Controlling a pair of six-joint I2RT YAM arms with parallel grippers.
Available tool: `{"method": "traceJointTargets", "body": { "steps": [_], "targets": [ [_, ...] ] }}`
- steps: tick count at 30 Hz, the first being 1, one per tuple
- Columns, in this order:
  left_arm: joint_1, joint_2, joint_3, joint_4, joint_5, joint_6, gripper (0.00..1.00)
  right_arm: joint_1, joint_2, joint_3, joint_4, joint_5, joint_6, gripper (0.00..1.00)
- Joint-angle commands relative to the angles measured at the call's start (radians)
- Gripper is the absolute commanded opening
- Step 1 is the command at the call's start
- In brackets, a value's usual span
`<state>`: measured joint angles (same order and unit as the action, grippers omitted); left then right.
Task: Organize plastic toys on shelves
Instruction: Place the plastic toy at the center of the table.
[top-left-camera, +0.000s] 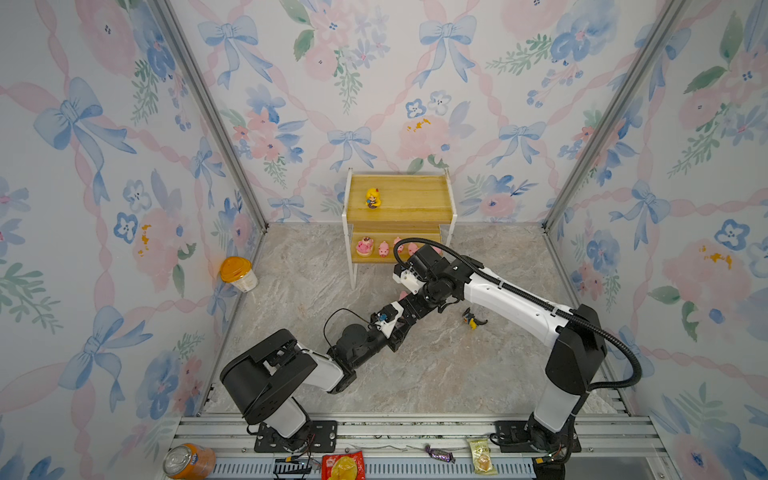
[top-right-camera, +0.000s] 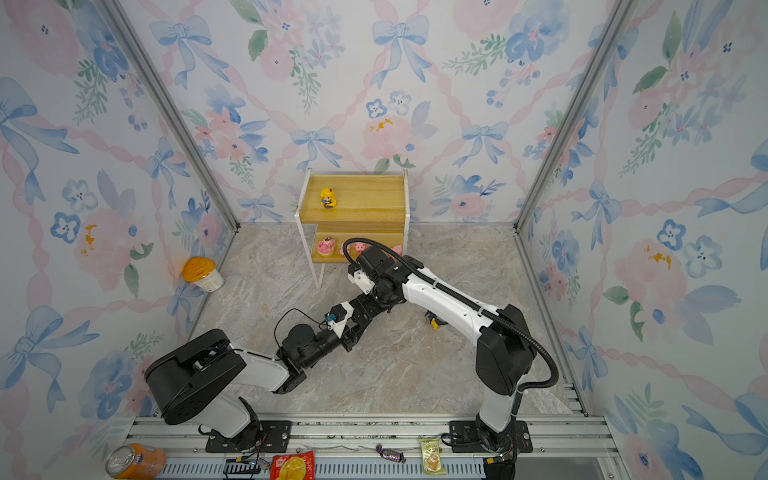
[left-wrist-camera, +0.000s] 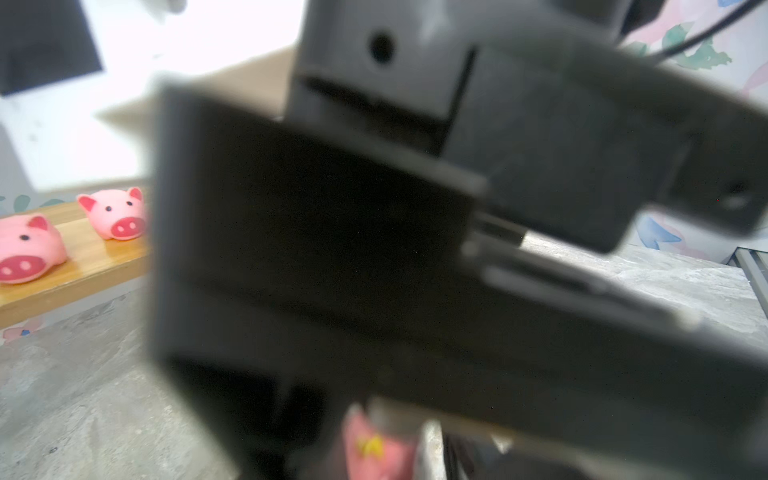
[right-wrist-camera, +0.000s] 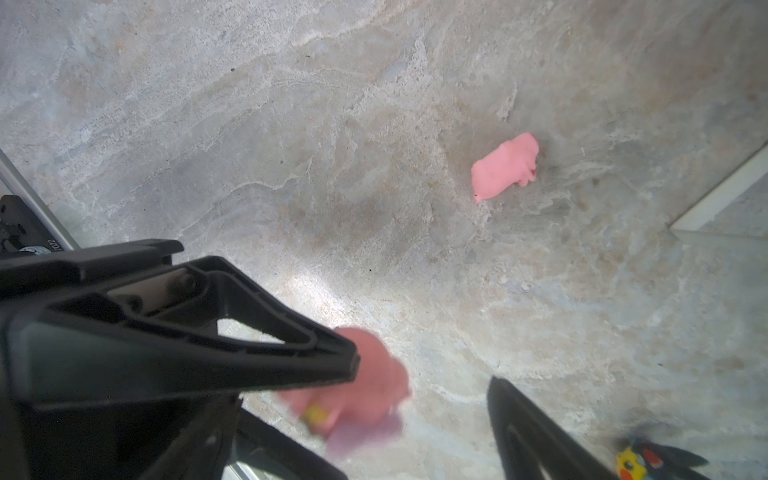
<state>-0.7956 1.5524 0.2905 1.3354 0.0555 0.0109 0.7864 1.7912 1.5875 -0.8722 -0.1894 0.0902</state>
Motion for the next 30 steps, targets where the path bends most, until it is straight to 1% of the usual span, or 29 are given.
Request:
{"method": "traceJointTargets", "body": {
  "steps": [1, 6, 8, 12, 14, 15, 17, 19, 22, 24, 26, 30],
  "targets": [
    [-0.007, -0.038, 0.006, 0.02, -0.07, 0.016, 0.43, -0.004, -0.033, -0.002, -0.003, -0.058, 0.024, 0.96],
    [-0.007, -0.042, 0.005, 0.02, -0.085, 0.024, 0.32, -0.01, -0.041, -0.019, 0.017, -0.083, 0.044, 0.95],
    [-0.007, -0.036, 0.002, 0.019, -0.085, 0.023, 0.32, -0.016, -0.057, -0.024, 0.03, -0.069, 0.049, 0.94],
    [-0.007, -0.037, -0.023, 0.017, -0.11, -0.007, 0.39, -0.058, -0.114, -0.036, 0.07, -0.05, 0.067, 0.94],
    [-0.005, -0.045, -0.035, -0.002, -0.155, -0.023, 0.47, -0.075, -0.157, -0.069, 0.114, -0.025, 0.078, 0.95],
    [-0.005, -0.052, -0.044, -0.013, -0.181, -0.033, 0.52, -0.083, -0.181, -0.099, 0.145, -0.012, 0.088, 0.95],
    [-0.002, -0.075, -0.052, -0.054, -0.233, -0.064, 0.56, -0.097, -0.22, -0.171, 0.214, 0.017, 0.124, 0.94],
    [0.006, -0.1, -0.065, -0.083, -0.264, -0.103, 0.65, -0.098, -0.283, -0.275, 0.325, 0.049, 0.165, 0.94],
    [0.032, -0.124, -0.051, -0.177, -0.307, -0.186, 0.71, -0.082, -0.357, -0.418, 0.47, 0.116, 0.212, 0.93],
    [0.054, -0.122, 0.0, -0.296, -0.318, -0.222, 0.72, -0.077, -0.383, -0.471, 0.51, 0.154, 0.227, 0.93],
    [0.063, -0.098, 0.076, -0.439, -0.324, -0.229, 0.73, -0.066, -0.401, -0.509, 0.527, 0.208, 0.219, 0.92],
    [0.086, 0.014, 0.304, -0.773, -0.31, -0.216, 0.73, -0.076, -0.435, -0.571, 0.554, 0.22, 0.203, 0.92]
  ]
}}
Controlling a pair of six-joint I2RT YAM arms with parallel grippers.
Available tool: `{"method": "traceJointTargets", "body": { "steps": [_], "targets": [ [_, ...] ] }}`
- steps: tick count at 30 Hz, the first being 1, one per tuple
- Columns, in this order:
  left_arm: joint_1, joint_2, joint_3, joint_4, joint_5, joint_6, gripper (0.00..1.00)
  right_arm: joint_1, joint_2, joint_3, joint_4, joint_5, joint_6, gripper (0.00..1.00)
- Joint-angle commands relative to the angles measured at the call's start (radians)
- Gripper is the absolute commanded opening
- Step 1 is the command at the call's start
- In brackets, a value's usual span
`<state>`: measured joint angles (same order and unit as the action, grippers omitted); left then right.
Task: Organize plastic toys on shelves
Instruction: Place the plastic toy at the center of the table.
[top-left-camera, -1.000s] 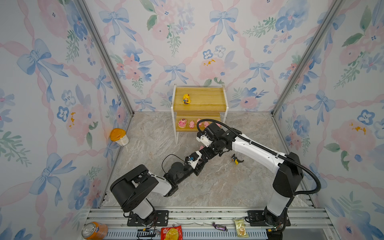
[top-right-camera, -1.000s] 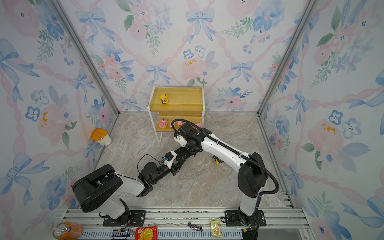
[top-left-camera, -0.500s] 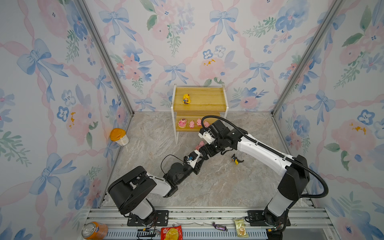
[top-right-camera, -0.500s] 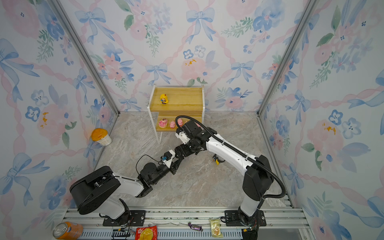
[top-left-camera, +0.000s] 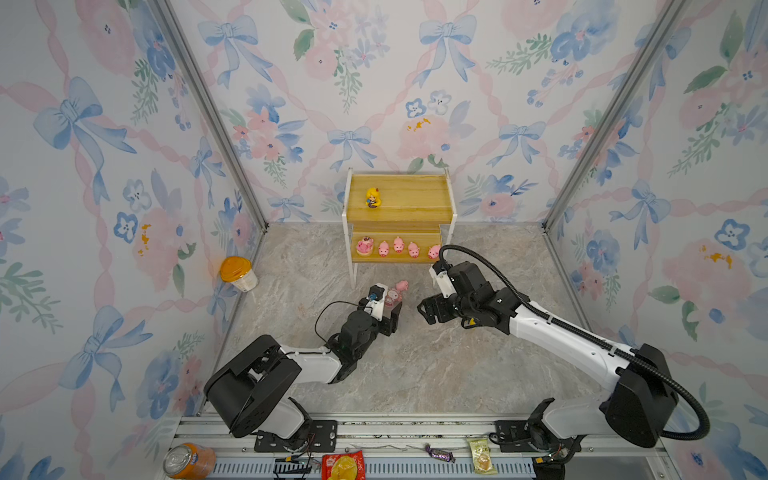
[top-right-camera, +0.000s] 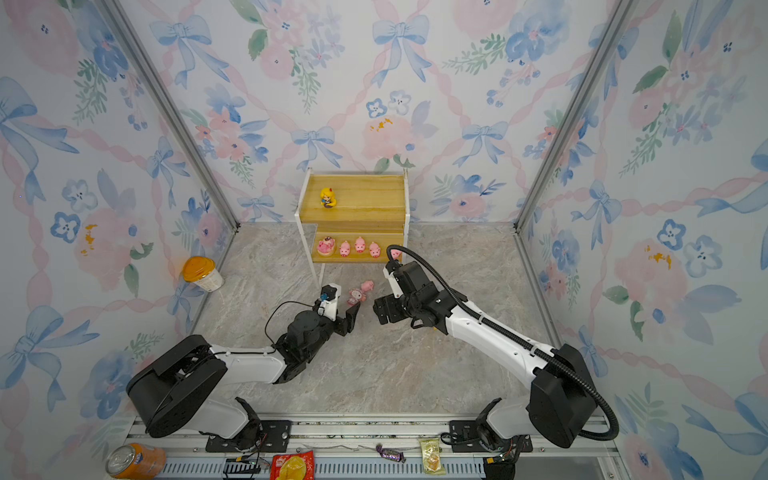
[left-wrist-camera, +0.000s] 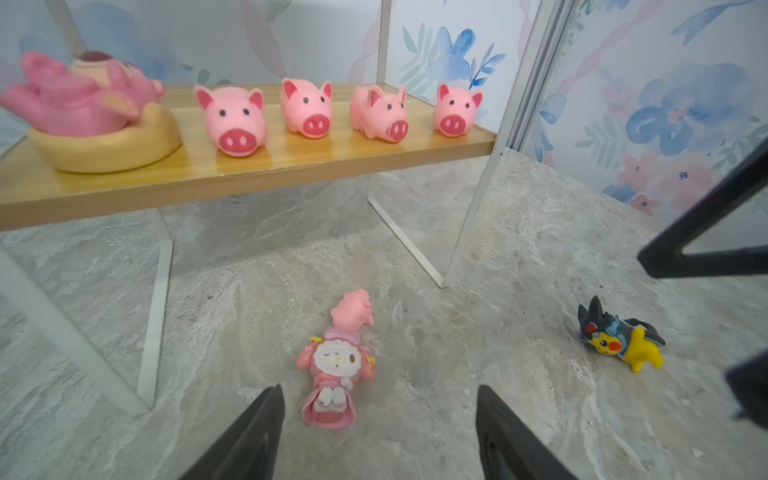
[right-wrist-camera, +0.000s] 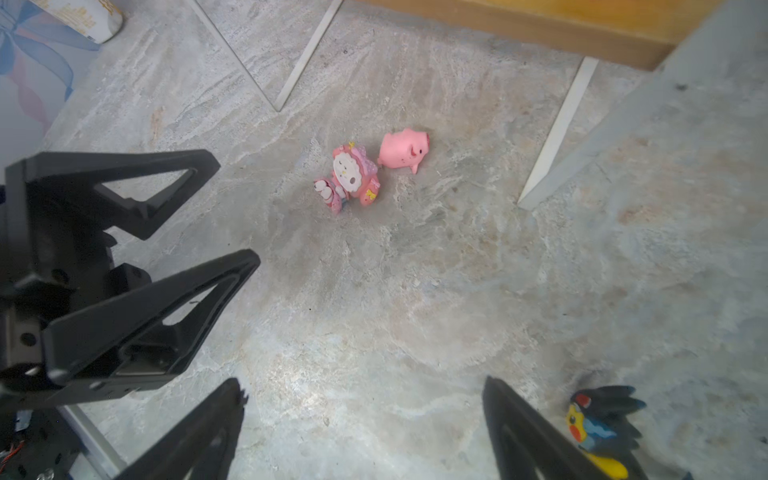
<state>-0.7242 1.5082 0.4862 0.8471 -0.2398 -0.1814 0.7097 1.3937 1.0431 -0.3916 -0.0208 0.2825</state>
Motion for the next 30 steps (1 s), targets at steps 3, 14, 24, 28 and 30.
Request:
{"method": "traceJointTargets", "body": {
  "steps": [3, 14, 24, 28, 30],
  "targets": [
    [0.027, 0.124, 0.239, -0.427, 0.005, -0.02, 0.73, -0.001, -0.089, -0.095, 0.12, 0.063, -0.012, 0.92],
    [0.06, 0.292, 0.536, -0.777, -0.029, 0.008, 0.73, -0.016, -0.179, -0.188, 0.138, 0.043, -0.075, 0.92],
    [0.103, 0.257, 0.552, -0.875, 0.029, -0.037, 0.75, -0.021, -0.2, -0.217, 0.165, 0.058, -0.082, 0.92],
    [0.122, 0.254, 0.557, -0.912, 0.085, -0.059, 0.75, -0.015, -0.21, -0.243, 0.185, 0.086, -0.082, 0.92],
    [0.131, 0.265, 0.568, -0.937, 0.109, -0.066, 0.75, -0.008, -0.221, -0.258, 0.198, 0.105, -0.086, 0.92]
  ]
}}
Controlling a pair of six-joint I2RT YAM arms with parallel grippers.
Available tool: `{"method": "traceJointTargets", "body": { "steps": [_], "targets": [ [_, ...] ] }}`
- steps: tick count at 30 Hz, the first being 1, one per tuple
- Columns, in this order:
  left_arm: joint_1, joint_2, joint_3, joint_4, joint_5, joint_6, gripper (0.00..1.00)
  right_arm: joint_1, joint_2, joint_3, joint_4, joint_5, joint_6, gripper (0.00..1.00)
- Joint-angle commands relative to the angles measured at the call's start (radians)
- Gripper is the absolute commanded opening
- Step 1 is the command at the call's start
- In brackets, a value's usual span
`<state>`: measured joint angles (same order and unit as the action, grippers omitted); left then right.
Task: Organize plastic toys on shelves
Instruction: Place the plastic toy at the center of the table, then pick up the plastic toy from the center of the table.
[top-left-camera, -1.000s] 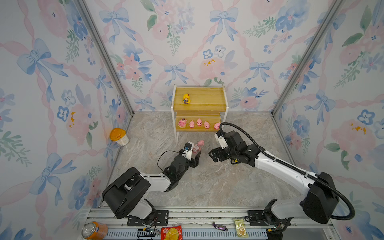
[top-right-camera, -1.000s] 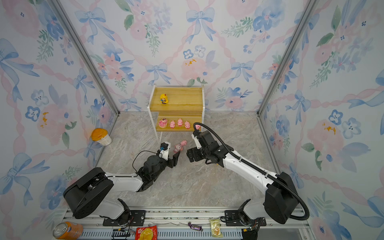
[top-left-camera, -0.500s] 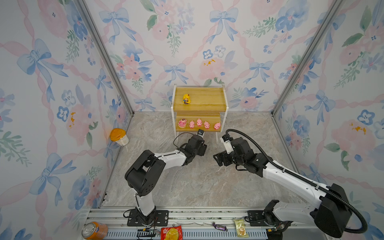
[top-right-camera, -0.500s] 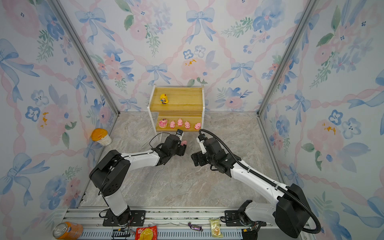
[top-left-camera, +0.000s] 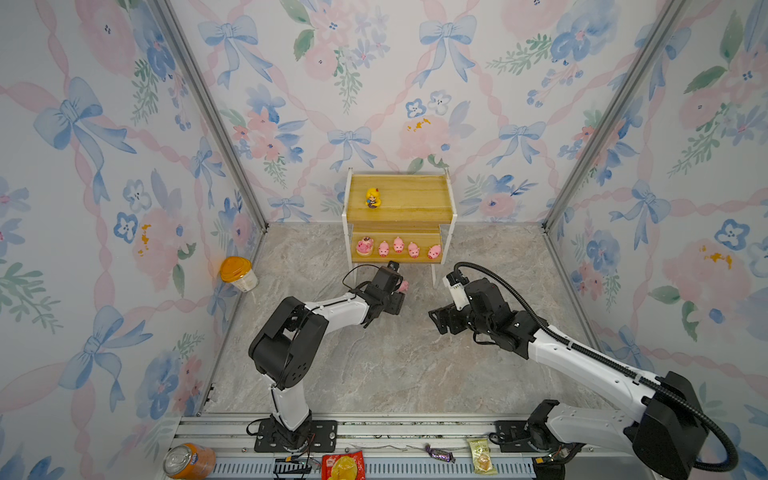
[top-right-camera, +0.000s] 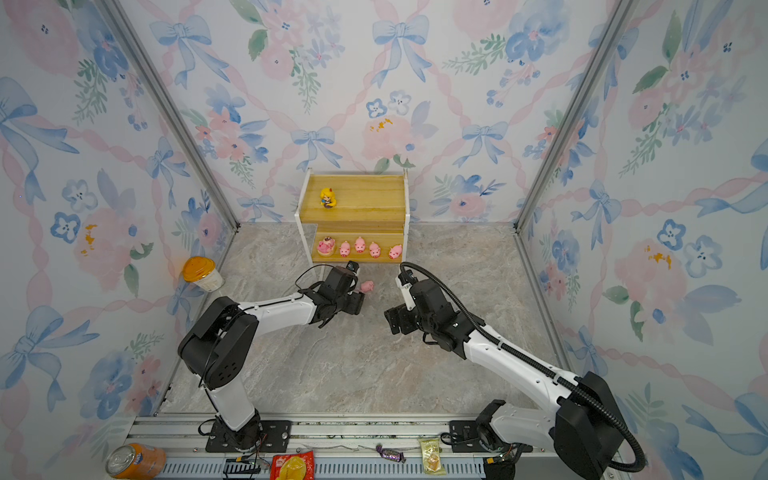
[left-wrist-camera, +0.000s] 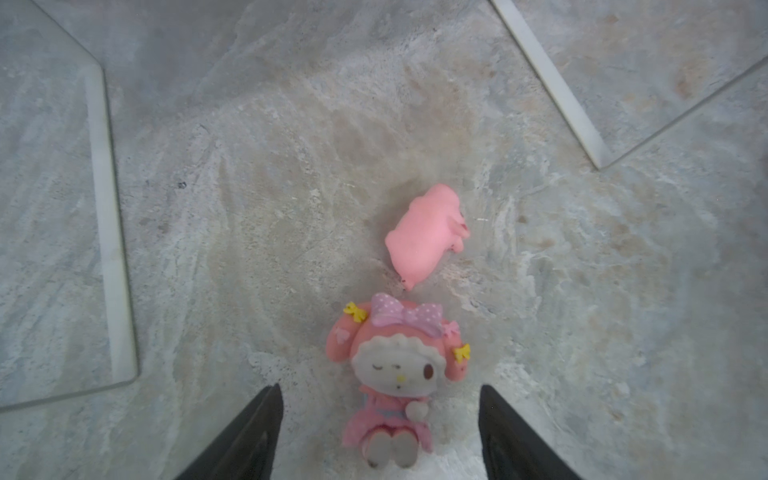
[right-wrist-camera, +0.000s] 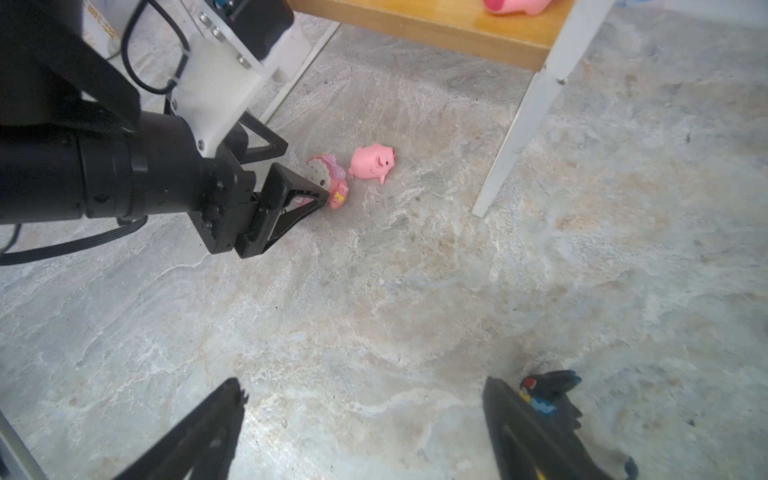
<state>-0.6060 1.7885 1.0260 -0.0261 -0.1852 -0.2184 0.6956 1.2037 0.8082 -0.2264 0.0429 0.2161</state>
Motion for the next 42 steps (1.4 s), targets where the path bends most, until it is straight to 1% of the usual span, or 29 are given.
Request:
{"method": "traceJointTargets", "body": {
  "steps": [1, 6, 10, 12, 15, 21, 25, 28, 32, 36, 37, 42],
  "targets": [
    [0.012, -0.008, 0.036, -0.074, 0.053, -0.03, 0.75, 0.01, -0.035, -0.032, 0.041, 0.047, -0.022, 0.92],
    [0.012, 0.018, 0.072, -0.117, 0.068, -0.044, 0.74, 0.016, -0.055, -0.061, 0.07, 0.045, -0.026, 0.92],
    [0.012, 0.034, 0.086, -0.117, 0.076, -0.049, 0.74, 0.02, -0.059, -0.075, 0.088, 0.033, -0.03, 0.92],
    [0.012, 0.056, 0.112, -0.117, 0.057, -0.043, 0.74, 0.021, -0.061, -0.081, 0.099, 0.022, -0.031, 0.92],
    [0.011, 0.112, 0.179, -0.164, 0.038, -0.028, 0.76, 0.023, -0.068, -0.086, 0.103, 0.011, -0.032, 0.93],
    [0.009, 0.181, 0.246, -0.205, -0.031, -0.005, 0.77, 0.028, -0.09, -0.096, 0.104, 0.008, -0.034, 0.93],
    [0.014, 0.209, 0.275, -0.222, -0.045, 0.014, 0.77, 0.031, -0.093, -0.096, 0.106, 0.006, -0.035, 0.93],
    [0.014, 0.226, 0.29, -0.224, -0.024, 0.023, 0.76, 0.034, -0.092, -0.096, 0.107, 0.003, -0.035, 0.93],
    [0.011, 0.238, 0.281, -0.223, -0.014, 0.02, 0.69, 0.036, -0.093, -0.096, 0.108, 0.002, -0.035, 0.93],
    [0.011, 0.237, 0.255, -0.224, -0.024, 0.012, 0.49, 0.038, -0.096, -0.096, 0.107, 0.005, -0.035, 0.93],
    [0.01, 0.235, 0.248, -0.221, -0.026, 0.01, 0.46, 0.037, -0.095, -0.095, 0.108, 0.005, -0.034, 0.93],
    [-0.002, 0.193, 0.225, -0.205, -0.067, -0.001, 0.4, 0.041, -0.092, -0.095, 0.111, 0.01, -0.033, 0.93]
  ]
}}
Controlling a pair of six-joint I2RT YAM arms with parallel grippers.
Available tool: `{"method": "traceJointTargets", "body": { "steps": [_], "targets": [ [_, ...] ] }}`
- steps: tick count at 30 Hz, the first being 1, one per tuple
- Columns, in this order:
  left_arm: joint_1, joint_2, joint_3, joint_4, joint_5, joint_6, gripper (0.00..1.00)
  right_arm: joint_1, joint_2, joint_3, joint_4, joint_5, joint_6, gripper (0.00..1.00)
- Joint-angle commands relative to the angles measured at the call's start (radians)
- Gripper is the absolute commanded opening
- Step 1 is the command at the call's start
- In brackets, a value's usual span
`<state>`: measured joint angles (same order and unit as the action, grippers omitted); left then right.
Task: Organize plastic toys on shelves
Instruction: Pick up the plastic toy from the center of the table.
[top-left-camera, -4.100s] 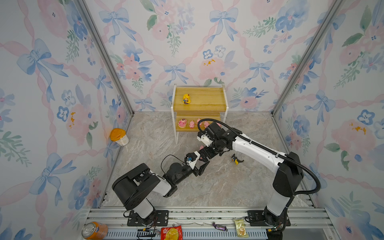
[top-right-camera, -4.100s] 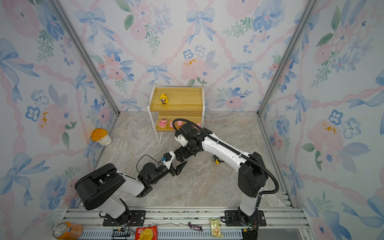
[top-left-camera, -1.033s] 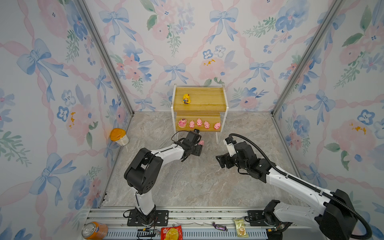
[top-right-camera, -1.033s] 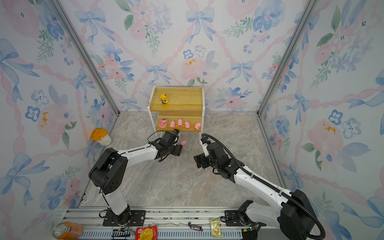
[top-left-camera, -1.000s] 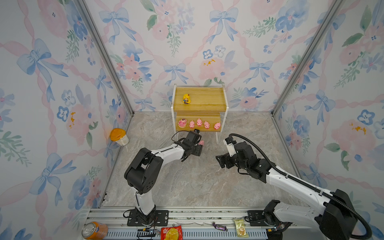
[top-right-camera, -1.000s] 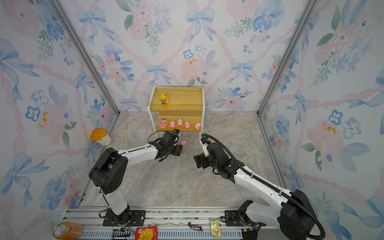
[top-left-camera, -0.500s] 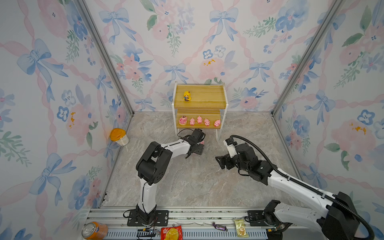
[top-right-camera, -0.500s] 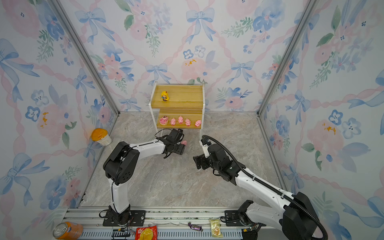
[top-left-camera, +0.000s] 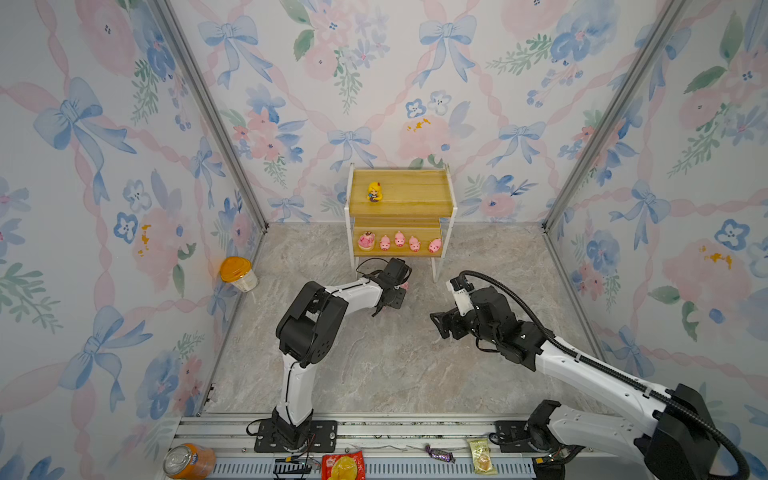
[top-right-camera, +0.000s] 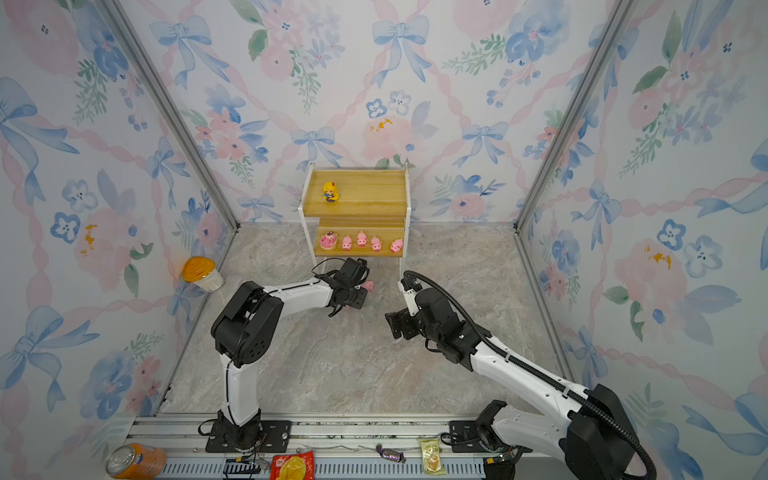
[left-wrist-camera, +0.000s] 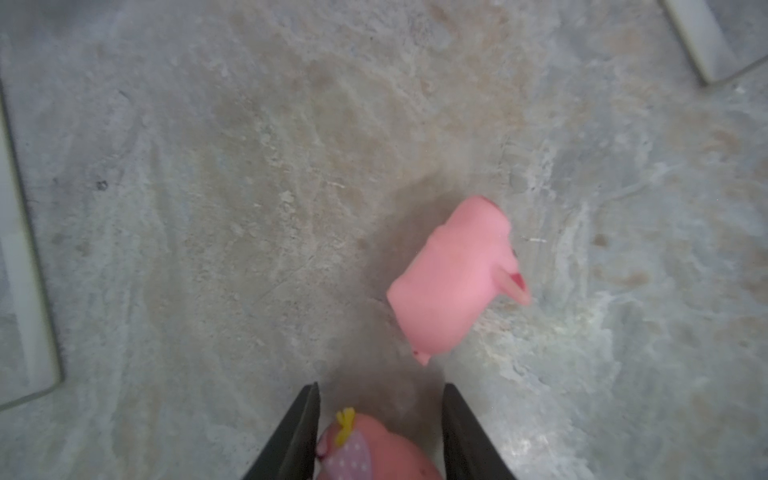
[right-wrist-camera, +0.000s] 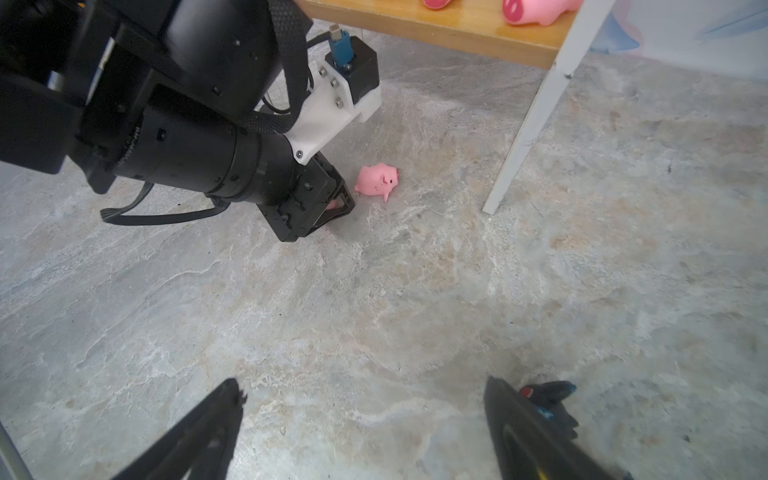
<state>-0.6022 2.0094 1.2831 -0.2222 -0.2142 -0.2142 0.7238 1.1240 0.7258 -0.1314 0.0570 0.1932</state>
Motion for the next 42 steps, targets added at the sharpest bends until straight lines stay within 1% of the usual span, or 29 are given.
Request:
{"method": "traceJointTargets", "body": {
  "steps": [1, 6, 10, 16, 22, 24, 27, 32, 35, 38, 42],
  "targets": [
    [-0.011, -0.044, -0.039, 0.0, -0.043, -0.01, 0.39, 0.012, -0.015, -0.012, 0.016, -0.001, -0.009, 0.93],
    [-0.049, -0.135, -0.099, 0.065, -0.065, -0.027, 0.32, 0.015, -0.028, -0.021, 0.022, 0.014, -0.01, 0.93],
    [-0.087, -0.238, -0.194, 0.147, -0.088, -0.068, 0.29, 0.017, -0.051, -0.038, 0.03, 0.045, -0.006, 0.93],
    [-0.173, -0.448, -0.338, 0.292, -0.148, -0.122, 0.29, 0.019, -0.118, -0.069, 0.064, 0.103, 0.008, 0.93],
    [-0.27, -0.636, -0.389, 0.422, -0.246, -0.152, 0.3, 0.017, -0.199, -0.108, 0.096, 0.182, 0.023, 0.93],
    [-0.288, -0.674, -0.385, 0.453, -0.263, -0.149, 0.3, 0.016, -0.208, -0.115, 0.101, 0.185, 0.021, 0.93],
    [-0.293, -0.711, -0.395, 0.508, -0.253, -0.155, 0.3, 0.018, -0.201, -0.113, 0.099, 0.175, 0.022, 0.93],
    [-0.308, -0.754, -0.465, 0.645, -0.27, -0.179, 0.3, 0.021, -0.229, -0.155, 0.153, 0.168, 0.043, 0.93],
    [-0.314, -0.75, -0.422, 0.69, -0.274, -0.159, 0.3, 0.021, -0.235, -0.165, 0.162, 0.17, 0.051, 0.93],
    [-0.322, -0.71, -0.322, 0.706, -0.277, -0.114, 0.3, 0.021, -0.237, -0.166, 0.159, 0.17, 0.051, 0.93],
    [-0.327, -0.627, -0.177, 0.732, -0.308, -0.057, 0.32, 0.02, -0.245, -0.177, 0.163, 0.173, 0.048, 0.93]
  ]
}}
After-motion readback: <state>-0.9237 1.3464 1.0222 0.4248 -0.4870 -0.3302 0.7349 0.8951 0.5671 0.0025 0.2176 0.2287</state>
